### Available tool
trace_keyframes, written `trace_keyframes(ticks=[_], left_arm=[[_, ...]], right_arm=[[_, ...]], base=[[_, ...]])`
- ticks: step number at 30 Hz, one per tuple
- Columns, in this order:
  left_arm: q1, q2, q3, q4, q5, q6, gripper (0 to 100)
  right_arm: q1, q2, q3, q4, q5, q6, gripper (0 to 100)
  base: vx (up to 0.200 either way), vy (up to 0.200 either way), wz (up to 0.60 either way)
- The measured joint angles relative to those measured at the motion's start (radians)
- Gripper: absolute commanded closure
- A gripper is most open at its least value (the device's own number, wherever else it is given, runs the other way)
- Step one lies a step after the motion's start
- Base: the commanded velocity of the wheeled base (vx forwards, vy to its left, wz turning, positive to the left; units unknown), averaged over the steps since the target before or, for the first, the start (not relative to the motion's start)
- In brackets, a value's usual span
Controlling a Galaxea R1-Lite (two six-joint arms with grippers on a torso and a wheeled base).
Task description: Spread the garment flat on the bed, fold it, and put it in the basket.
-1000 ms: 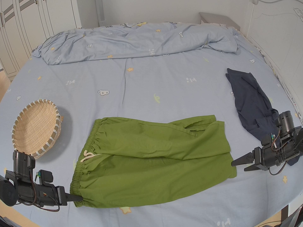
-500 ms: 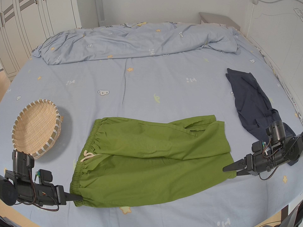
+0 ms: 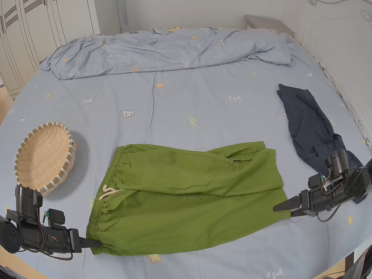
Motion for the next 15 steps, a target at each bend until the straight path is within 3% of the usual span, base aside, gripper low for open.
trace_keyframes(ticks=[3,4,15], left_arm=[[-0.001,0.0,0.0,0.0,0.0,0.0,100],[-0.001,0.0,0.001,-0.001,0.0,0.0,100],[-0.002,0.0,0.003,-0.001,-0.001,0.0,100]], right_arm=[[0.0,0.007,-0.003,0.0,0.0,0.002,0],[-0.001,0.009,-0.004,0.0,0.0,0.002,100],[-0.026,0.024,-0.01,-0.001,0.001,0.002,100]], base=[[0.0,0.0,0.0],[0.0,0.0,0.0],[0.0,0.0,0.0]])
